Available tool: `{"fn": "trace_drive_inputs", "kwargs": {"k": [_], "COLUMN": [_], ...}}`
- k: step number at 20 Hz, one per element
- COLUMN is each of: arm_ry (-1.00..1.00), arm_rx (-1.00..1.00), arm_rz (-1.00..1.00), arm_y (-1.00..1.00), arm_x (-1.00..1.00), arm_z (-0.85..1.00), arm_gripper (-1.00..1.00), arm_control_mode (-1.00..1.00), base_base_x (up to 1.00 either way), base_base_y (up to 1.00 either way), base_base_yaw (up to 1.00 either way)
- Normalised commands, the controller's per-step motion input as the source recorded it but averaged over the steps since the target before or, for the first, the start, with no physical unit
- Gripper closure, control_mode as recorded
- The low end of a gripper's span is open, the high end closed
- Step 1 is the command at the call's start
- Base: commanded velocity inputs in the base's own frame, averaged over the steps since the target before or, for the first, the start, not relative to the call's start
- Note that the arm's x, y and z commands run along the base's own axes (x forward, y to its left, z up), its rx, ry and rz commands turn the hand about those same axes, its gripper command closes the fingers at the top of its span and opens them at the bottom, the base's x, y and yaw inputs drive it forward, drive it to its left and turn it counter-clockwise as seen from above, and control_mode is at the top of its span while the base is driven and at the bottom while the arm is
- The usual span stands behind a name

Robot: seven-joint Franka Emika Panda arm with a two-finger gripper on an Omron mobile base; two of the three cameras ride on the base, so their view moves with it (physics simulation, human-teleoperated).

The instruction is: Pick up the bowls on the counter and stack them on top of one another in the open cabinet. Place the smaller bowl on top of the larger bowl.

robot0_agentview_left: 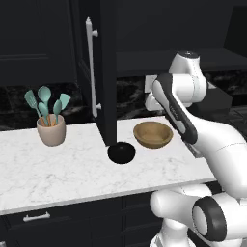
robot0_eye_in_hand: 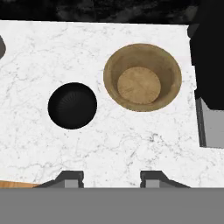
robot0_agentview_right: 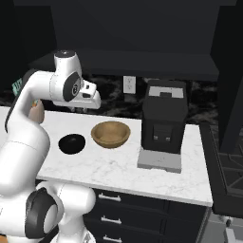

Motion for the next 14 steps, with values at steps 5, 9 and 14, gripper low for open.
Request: {"fn": "trace_drive_inputs", "kwargs": {"k": [5,9,14], "arm_ry": [0.00,-0.01,-0.01], "arm_rx": [-0.05,-0.06,0.08], "arm_rz": [0.02,-0.02,-0.24], "arm_y": [0.29,0.91,0.58], "arm_x": [-0.11,-0.01,-0.02], "arm_z": [-0.02,-0.33,-0.86], "arm_gripper": [-1.00,-1.00,-1.00], "arm_control_mode": [-1.00,-1.00,-1.00], "base_base_x": [0.00,0.00,0.00], "base_base_y": [0.00,0.00,0.00], "base_base_yaw": [0.00,0.00,0.00]}}
